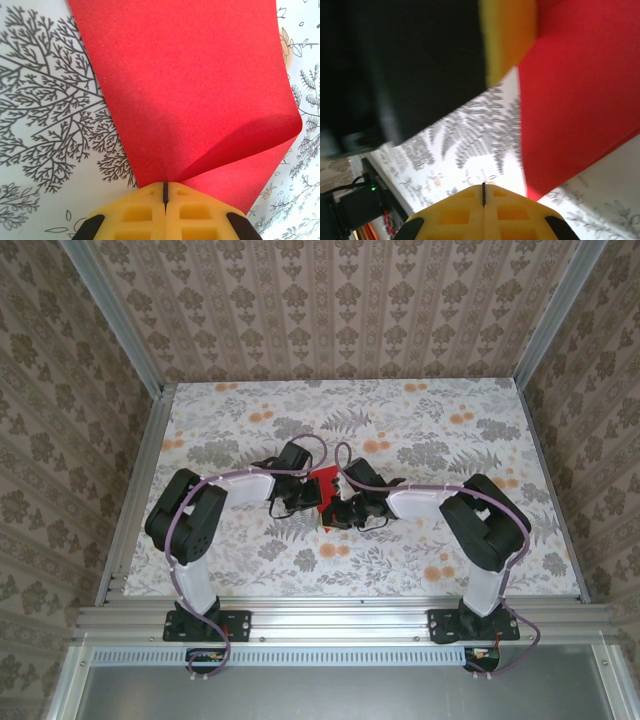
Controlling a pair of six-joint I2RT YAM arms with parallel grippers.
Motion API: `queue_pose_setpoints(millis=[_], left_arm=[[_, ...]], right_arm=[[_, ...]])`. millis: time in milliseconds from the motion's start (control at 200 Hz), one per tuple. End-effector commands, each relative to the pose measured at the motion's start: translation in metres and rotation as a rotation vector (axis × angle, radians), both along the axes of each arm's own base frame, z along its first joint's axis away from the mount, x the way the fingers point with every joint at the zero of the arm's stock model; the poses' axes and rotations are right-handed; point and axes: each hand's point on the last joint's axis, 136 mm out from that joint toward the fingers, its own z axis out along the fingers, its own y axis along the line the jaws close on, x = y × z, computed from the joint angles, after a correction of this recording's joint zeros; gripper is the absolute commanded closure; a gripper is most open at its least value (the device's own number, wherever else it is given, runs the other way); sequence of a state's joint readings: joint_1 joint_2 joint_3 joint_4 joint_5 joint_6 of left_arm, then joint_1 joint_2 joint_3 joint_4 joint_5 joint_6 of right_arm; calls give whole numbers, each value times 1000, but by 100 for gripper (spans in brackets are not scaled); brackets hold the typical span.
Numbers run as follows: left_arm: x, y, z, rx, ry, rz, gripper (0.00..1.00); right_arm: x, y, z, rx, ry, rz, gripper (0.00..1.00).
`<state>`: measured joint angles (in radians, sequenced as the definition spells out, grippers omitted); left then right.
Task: Fold a paper plane with a square sheet of paper (pick it up from the middle)
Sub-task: Third fold the triangle at the center of the table.
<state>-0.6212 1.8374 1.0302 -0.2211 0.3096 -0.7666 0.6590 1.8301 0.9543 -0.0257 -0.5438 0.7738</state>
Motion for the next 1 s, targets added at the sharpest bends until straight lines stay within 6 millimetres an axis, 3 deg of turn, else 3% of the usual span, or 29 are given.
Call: queue_pose_setpoints(millis=[0, 145, 225, 315, 410, 465, 565, 710, 995], left_arm=[[-14, 19, -24, 111, 61, 4, 100], [-13, 18, -23, 110, 60, 1, 100], [-12, 18, -23, 111, 58, 0, 100], [-12, 18, -22, 111, 57, 1, 100], [-12, 18, -21, 111, 54, 0, 100], [-12, 19, -22, 112, 54, 1, 100], [-11, 18, -22, 108, 53, 1, 100], [-11, 16, -20, 102, 50, -2, 100], [-10, 12, -16, 88, 41, -12, 100]], right_arm=[[7, -2, -11, -34, 18, -32, 96], [-4, -7, -29, -62, 76, -19, 96], [-11, -6, -26, -38, 93, 4, 96], [-8, 0, 0, 43, 53, 16, 96], [12, -6, 29, 90, -28, -35, 95], [24, -14, 35, 82, -60, -73, 95], [38, -25, 26, 21, -71, -101, 95], [47, -20, 14, 0, -52, -92, 96], [45, -25, -13, -73, 12, -98, 96]])
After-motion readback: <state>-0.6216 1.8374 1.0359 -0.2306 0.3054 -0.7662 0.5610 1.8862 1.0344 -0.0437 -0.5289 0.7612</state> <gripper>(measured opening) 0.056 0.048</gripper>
